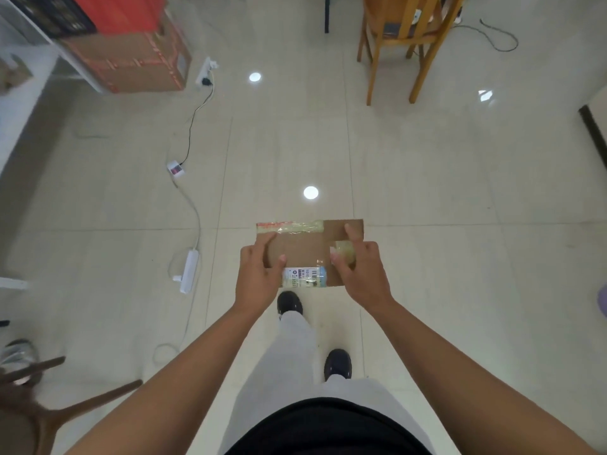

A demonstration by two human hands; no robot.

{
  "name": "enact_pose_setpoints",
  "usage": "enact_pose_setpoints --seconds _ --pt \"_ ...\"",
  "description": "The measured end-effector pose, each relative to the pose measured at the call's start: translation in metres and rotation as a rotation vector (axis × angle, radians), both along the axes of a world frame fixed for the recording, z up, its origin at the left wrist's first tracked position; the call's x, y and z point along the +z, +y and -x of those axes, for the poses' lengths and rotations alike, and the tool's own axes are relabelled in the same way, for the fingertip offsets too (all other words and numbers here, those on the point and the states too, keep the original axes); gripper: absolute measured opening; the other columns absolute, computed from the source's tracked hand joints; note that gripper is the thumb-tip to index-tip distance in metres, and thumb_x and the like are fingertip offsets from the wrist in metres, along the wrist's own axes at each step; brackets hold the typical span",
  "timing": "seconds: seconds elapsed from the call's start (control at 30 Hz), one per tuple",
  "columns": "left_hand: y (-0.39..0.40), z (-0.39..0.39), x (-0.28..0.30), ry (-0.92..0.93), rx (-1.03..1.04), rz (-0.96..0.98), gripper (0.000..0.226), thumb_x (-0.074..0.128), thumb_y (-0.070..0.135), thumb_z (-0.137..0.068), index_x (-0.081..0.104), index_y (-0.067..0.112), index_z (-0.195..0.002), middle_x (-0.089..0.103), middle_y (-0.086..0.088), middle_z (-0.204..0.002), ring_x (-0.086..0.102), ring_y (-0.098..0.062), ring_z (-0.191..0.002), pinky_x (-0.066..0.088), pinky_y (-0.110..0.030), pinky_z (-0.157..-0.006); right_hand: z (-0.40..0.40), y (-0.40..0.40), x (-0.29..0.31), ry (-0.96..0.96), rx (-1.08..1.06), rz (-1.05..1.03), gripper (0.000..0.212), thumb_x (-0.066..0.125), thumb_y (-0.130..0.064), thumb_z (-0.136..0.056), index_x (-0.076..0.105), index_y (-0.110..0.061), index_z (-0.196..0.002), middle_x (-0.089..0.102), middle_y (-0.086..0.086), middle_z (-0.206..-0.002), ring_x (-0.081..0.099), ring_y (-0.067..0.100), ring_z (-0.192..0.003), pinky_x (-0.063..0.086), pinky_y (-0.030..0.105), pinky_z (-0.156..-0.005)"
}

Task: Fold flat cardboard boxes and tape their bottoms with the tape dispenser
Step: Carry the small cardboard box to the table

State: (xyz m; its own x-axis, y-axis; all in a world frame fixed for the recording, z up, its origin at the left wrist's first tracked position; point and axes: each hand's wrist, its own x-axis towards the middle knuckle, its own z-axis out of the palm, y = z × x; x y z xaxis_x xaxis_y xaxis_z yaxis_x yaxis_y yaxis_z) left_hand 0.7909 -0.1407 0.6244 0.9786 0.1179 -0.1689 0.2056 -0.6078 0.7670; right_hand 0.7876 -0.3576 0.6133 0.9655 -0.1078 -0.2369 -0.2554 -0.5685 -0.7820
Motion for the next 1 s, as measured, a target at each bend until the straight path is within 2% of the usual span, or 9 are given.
enact_pose_setpoints --seconds 0.1,0.2,0.27,0.4,0.5,0.6,0.7,0.83,1.0 --pt "0.005 -0.051 -0.010 0.020 0.006 0.013 0.046 0.059 0.033 -0.097 0.043 0.041 -0.138 0.043 0.000 -0.119 0.051 0.013 -0.082 0.042 -0.005 -0.065 -0.047 0.001 -0.007 0.035 0.024 -0.008 0.076 0.066 -0.046 -0.091 0.025 -0.041 -0.154 0.039 0.000 -0.119 0.053 0.013 -0.098 0.044 0.025 -0.082" --pt "0.015 -0.107 -0.016 0.067 -0.014 0.050 0.054 0.063 0.035 -0.094 0.038 0.039 -0.142 0.039 -0.001 -0.125 0.054 -0.001 -0.092 0.057 -0.027 -0.078 -0.105 0.010 -0.010 0.074 0.037 0.018 0.078 0.069 -0.047 -0.089 0.024 -0.043 -0.153 0.038 -0.001 -0.122 0.053 0.010 -0.098 0.043 0.022 -0.082" --pt "0.024 -0.145 -0.016 0.104 -0.035 0.059 0.062 0.065 0.035 -0.093 0.034 0.038 -0.146 0.035 -0.001 -0.131 0.052 -0.011 -0.101 0.056 -0.034 -0.086 -0.147 0.020 -0.007 0.091 0.036 0.034 0.077 0.068 -0.046 -0.089 0.025 -0.042 -0.153 0.036 0.001 -0.129 0.054 0.012 -0.100 0.047 0.024 -0.083" --pt "0.042 -0.226 -0.009 0.099 -0.058 0.053 0.065 0.066 0.037 -0.092 0.033 0.036 -0.148 0.026 -0.003 -0.145 0.049 -0.012 -0.103 0.057 -0.037 -0.089 -0.231 0.038 0.003 0.045 0.048 0.077 0.073 0.068 -0.045 -0.089 0.032 -0.038 -0.152 0.023 -0.001 -0.144 0.058 0.017 -0.105 0.055 0.034 -0.087" --pt "0.047 -0.279 0.002 0.078 -0.092 0.039 0.062 0.067 0.035 -0.091 0.037 0.034 -0.146 0.024 -0.004 -0.148 0.050 -0.012 -0.101 0.055 -0.032 -0.087 -0.279 0.043 0.012 0.049 0.014 0.096 0.070 0.069 -0.044 -0.090 0.036 -0.033 -0.151 0.016 -0.005 -0.147 0.059 0.019 -0.104 0.055 0.033 -0.085" --pt "0.043 -0.328 0.006 0.057 -0.115 0.031 0.062 0.068 0.035 -0.091 0.038 0.032 -0.145 0.024 -0.003 -0.149 0.049 -0.012 -0.104 0.054 -0.029 -0.086 -0.324 0.039 0.016 0.037 -0.001 0.087 0.069 0.069 -0.042 -0.090 0.038 -0.031 -0.151 0.015 -0.006 -0.148 0.060 0.020 -0.104 0.055 0.034 -0.088" --pt "0.034 -0.380 0.007 0.070 -0.127 0.009 0.063 0.068 0.034 -0.091 0.038 0.031 -0.146 0.023 -0.002 -0.149 0.049 -0.014 -0.112 0.055 -0.036 -0.092 -0.374 0.029 0.015 0.050 -0.011 0.082 0.069 0.069 -0.043 -0.090 0.037 -0.031 -0.151 0.014 -0.008 -0.147 0.060 0.020 -0.104 0.054 0.035 -0.089" --pt "0.015 -0.453 0.003 0.081 -0.120 -0.014 0.065 0.070 0.031 -0.090 0.039 0.028 -0.147 0.023 -0.003 -0.150 0.047 -0.012 -0.113 0.053 -0.038 -0.094 -0.445 0.013 0.005 0.039 -0.029 0.021 0.069 0.071 -0.040 -0.089 0.039 -0.032 -0.149 0.017 -0.006 -0.148 0.058 0.019 -0.108 0.054 0.033 -0.090" --pt "-0.008 -0.542 0.007 0.139 -0.127 -0.086 0.067 0.073 0.028 -0.088 0.039 0.030 -0.145 0.025 -0.004 -0.149 0.046 -0.022 -0.126 0.053 -0.043 -0.095 -0.535 -0.013 -0.006 0.063 0.000 -0.042 0.073 0.076 -0.036 -0.085 0.041 -0.030 -0.149 0.018 -0.002 -0.150 0.049 0.021 -0.126 0.051 0.040 -0.100"
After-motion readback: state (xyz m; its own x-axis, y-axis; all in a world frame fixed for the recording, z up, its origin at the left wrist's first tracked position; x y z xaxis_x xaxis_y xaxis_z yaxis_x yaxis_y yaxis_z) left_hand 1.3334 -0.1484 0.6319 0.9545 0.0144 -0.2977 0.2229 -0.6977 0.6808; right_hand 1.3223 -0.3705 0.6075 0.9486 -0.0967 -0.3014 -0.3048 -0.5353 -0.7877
